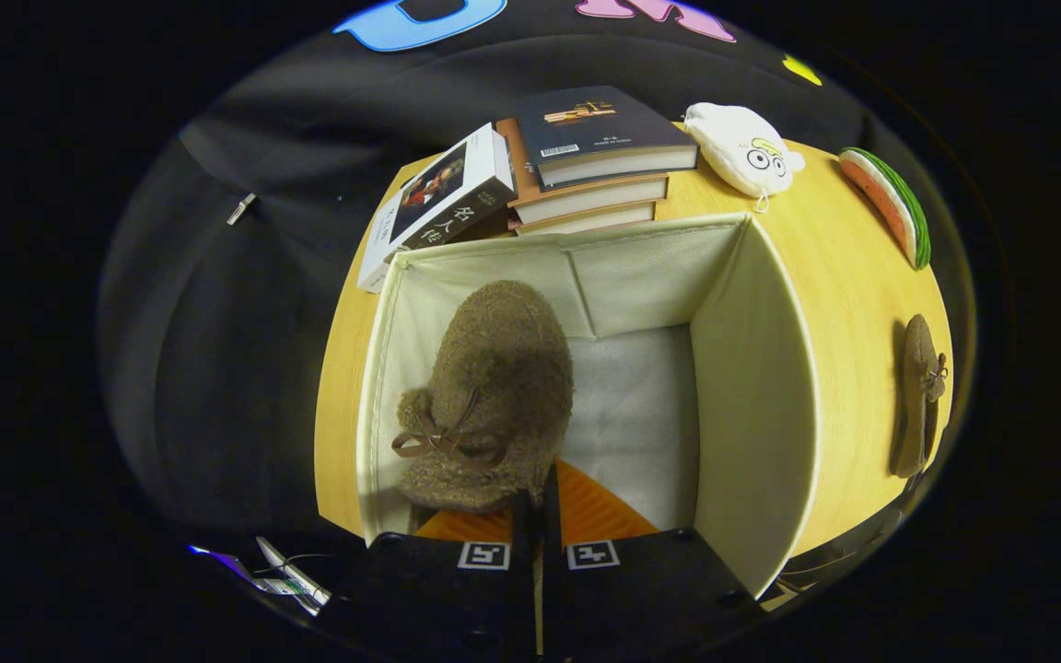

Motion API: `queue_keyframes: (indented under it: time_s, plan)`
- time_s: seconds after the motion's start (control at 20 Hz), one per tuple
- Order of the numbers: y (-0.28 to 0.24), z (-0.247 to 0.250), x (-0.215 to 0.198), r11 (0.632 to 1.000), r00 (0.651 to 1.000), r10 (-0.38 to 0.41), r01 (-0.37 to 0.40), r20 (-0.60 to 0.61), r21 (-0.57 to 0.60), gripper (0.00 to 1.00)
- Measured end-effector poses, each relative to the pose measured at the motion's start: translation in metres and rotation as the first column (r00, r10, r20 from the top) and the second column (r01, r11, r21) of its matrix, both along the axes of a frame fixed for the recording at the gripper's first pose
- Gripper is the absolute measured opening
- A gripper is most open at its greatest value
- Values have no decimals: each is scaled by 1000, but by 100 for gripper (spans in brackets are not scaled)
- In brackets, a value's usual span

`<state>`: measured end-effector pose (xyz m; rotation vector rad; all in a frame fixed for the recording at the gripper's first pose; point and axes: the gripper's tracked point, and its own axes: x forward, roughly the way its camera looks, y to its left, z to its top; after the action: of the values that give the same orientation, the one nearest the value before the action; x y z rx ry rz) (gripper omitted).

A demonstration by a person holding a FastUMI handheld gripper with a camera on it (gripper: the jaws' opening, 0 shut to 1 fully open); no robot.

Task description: Open the storage box then place both shoes into the box .Put the left shoe in first, then the right shoe, with the right side of both shoes facing outward in a uniform manner.

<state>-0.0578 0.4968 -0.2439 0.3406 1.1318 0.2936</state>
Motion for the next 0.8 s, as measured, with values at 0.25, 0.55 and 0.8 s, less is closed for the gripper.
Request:
queue_keyframes:
  time_s: [0.25, 0.55, 0.8]
  plan:
    - [17, 7, -6, 995, 999, 47, -45, -14, 83, 29]
    - [31, 20, -10, 983, 995, 99, -101, 17, 153, 99]
    - [18, 46, -9, 976, 991, 93, -111, 98, 189, 99]
